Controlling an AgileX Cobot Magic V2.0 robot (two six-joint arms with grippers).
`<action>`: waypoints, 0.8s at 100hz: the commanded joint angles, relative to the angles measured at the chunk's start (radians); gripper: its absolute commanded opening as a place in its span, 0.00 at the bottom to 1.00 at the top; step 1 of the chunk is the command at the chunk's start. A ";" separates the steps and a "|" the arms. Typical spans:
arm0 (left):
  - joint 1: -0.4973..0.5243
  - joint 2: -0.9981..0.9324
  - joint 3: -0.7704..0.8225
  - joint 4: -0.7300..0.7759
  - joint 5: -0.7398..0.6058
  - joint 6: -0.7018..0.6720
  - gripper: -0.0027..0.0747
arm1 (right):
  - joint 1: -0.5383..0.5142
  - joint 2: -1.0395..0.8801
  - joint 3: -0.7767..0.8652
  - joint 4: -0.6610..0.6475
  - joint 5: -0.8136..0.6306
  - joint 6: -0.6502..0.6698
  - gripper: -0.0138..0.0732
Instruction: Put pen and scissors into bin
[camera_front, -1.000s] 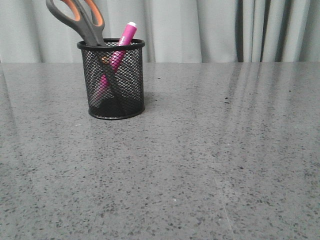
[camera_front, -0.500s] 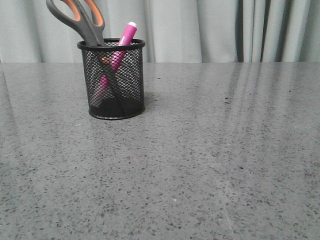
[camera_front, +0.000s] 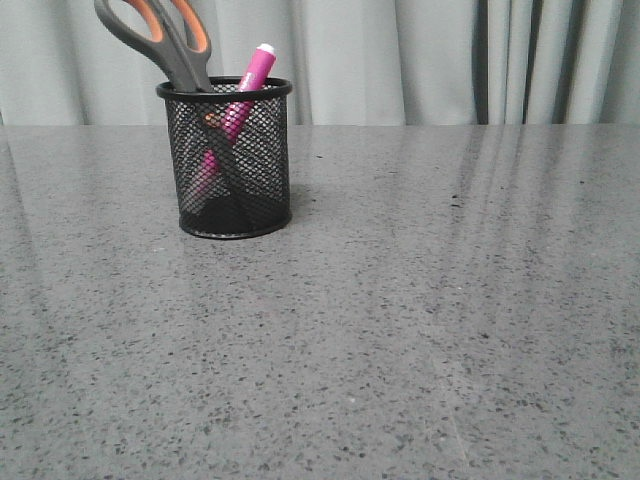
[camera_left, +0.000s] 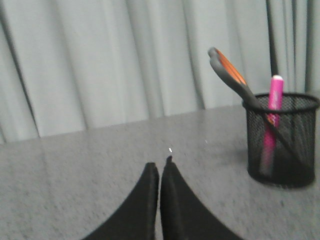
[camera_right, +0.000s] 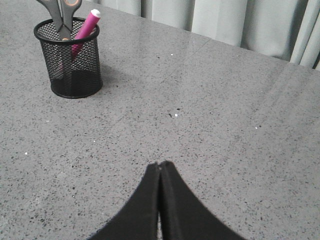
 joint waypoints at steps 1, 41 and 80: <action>0.077 -0.038 0.043 0.065 -0.007 -0.099 0.01 | -0.005 0.008 -0.027 -0.027 -0.071 -0.008 0.09; 0.293 -0.109 0.045 0.100 0.430 -0.105 0.01 | -0.005 0.008 -0.027 -0.027 -0.071 -0.008 0.09; 0.293 -0.109 0.045 0.097 0.430 -0.105 0.01 | -0.005 0.008 -0.027 -0.027 -0.071 -0.008 0.09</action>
